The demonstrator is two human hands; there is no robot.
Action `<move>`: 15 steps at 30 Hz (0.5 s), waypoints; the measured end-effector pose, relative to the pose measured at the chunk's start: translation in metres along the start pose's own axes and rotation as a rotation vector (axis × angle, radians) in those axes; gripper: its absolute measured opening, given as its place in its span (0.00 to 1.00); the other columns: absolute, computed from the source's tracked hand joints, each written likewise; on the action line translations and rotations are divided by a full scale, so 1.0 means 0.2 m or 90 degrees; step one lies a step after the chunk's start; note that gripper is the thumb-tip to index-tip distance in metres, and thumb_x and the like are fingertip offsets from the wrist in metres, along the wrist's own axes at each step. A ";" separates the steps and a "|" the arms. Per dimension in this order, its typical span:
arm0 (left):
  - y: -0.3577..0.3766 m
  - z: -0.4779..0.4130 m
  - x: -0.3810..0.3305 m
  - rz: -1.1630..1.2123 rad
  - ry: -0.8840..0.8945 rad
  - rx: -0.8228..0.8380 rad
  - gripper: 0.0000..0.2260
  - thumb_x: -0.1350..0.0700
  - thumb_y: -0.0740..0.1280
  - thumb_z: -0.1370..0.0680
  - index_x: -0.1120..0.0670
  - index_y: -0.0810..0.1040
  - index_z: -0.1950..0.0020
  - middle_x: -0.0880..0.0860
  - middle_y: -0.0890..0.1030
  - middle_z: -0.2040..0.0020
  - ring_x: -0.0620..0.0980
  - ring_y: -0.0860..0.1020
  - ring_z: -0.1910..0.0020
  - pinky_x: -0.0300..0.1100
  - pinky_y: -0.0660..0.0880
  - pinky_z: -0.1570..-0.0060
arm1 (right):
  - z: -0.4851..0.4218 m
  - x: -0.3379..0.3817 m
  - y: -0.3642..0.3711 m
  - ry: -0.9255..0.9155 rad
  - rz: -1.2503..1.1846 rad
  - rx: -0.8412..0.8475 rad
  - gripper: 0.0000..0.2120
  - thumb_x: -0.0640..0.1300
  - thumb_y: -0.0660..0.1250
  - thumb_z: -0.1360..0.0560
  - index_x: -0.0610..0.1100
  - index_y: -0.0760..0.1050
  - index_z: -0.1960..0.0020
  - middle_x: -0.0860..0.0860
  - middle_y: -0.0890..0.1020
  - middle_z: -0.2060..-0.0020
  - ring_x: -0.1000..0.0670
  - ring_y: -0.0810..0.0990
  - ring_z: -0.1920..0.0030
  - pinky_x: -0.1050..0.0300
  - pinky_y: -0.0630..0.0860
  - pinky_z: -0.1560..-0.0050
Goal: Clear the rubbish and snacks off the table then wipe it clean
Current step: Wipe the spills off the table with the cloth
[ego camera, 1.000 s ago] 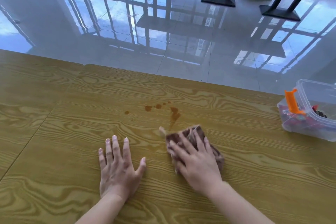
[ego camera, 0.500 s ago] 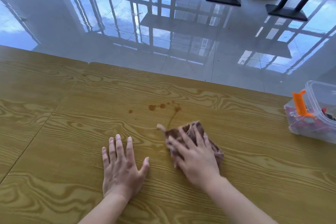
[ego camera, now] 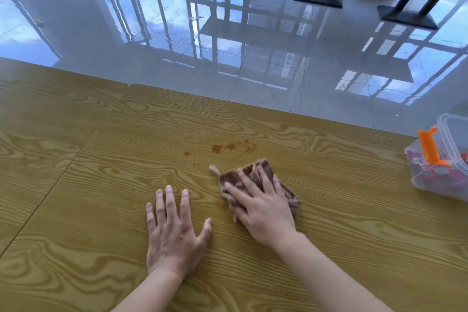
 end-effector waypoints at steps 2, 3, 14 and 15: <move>-0.01 0.00 0.00 0.010 0.000 -0.004 0.38 0.33 0.50 0.26 0.55 0.61 0.22 0.63 0.55 0.21 0.60 0.49 0.21 0.61 0.48 0.24 | 0.19 0.00 0.04 -0.071 0.027 -0.012 0.23 0.68 0.42 0.20 0.71 0.50 0.25 0.59 0.54 0.21 0.45 0.46 0.20 0.39 0.46 0.24; -0.01 0.00 0.00 0.015 0.001 -0.008 0.38 0.33 0.50 0.25 0.56 0.62 0.23 0.63 0.56 0.21 0.61 0.50 0.21 0.61 0.49 0.24 | 0.25 -0.06 0.05 -0.068 0.033 -0.010 0.23 0.68 0.44 0.20 0.71 0.51 0.25 0.59 0.55 0.21 0.46 0.48 0.20 0.40 0.48 0.24; 0.00 0.00 0.01 0.001 -0.004 0.003 0.37 0.34 0.51 0.25 0.55 0.61 0.22 0.63 0.55 0.21 0.60 0.49 0.21 0.61 0.49 0.24 | -0.24 -0.19 -0.04 0.132 -0.026 0.025 0.25 0.69 0.41 0.21 0.71 0.44 0.25 0.59 0.43 0.20 0.40 0.38 0.21 0.34 0.38 0.25; 0.00 0.00 0.01 0.001 -0.003 0.003 0.37 0.34 0.51 0.25 0.55 0.61 0.22 0.63 0.55 0.21 0.60 0.49 0.21 0.61 0.49 0.24 | -0.15 -0.13 -0.03 0.066 -0.014 0.012 0.24 0.69 0.40 0.21 0.72 0.44 0.25 0.60 0.45 0.21 0.42 0.39 0.21 0.34 0.40 0.24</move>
Point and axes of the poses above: each hand's wrist, its own z-axis away from the middle knuckle, its own y-axis out of the palm, x = y × z, the point moved 10 cm from there along -z, towards the middle knuckle
